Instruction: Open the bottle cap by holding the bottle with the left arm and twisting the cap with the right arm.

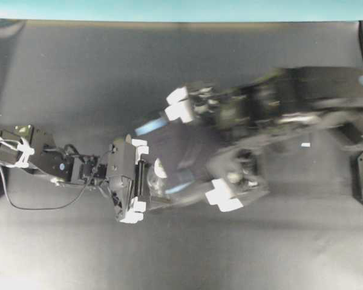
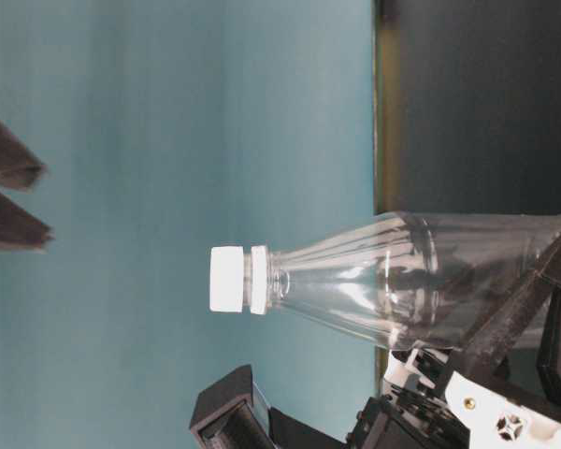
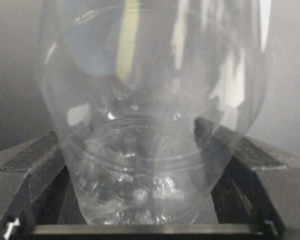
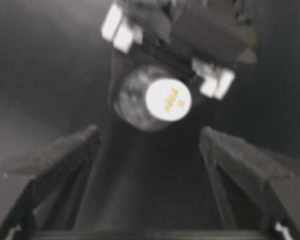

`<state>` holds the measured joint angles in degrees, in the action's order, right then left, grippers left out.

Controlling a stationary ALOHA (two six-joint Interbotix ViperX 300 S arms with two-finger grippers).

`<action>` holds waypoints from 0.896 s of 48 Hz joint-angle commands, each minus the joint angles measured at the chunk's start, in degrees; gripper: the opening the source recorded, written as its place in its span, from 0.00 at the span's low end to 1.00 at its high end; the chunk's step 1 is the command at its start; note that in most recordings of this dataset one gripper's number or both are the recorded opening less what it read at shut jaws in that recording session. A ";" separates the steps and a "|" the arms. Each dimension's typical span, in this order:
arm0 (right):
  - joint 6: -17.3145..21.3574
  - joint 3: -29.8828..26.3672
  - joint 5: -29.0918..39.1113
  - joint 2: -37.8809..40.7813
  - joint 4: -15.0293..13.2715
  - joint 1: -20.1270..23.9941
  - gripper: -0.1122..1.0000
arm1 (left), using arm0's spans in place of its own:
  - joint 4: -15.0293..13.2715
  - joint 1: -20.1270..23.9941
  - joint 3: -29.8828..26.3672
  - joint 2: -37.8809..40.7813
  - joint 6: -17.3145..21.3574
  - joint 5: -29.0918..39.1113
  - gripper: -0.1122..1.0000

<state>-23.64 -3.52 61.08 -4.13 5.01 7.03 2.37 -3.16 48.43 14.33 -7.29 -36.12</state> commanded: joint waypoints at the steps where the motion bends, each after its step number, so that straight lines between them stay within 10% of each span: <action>1: 2.20 4.22 -5.98 -5.54 0.70 -0.70 0.79 | 0.18 0.09 0.00 0.00 -0.35 1.41 0.84; 21: 17.93 29.97 -34.28 -25.58 0.62 -0.88 0.79 | 0.18 0.00 -0.79 -1.58 -0.26 3.96 0.97; 43: 21.36 43.42 -39.46 -39.64 0.44 -0.44 0.75 | 0.18 0.70 -0.79 -5.01 0.00 7.65 0.97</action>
<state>-3.16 39.02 22.15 -41.92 5.54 5.98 2.46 -2.72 48.16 10.37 -7.29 -28.65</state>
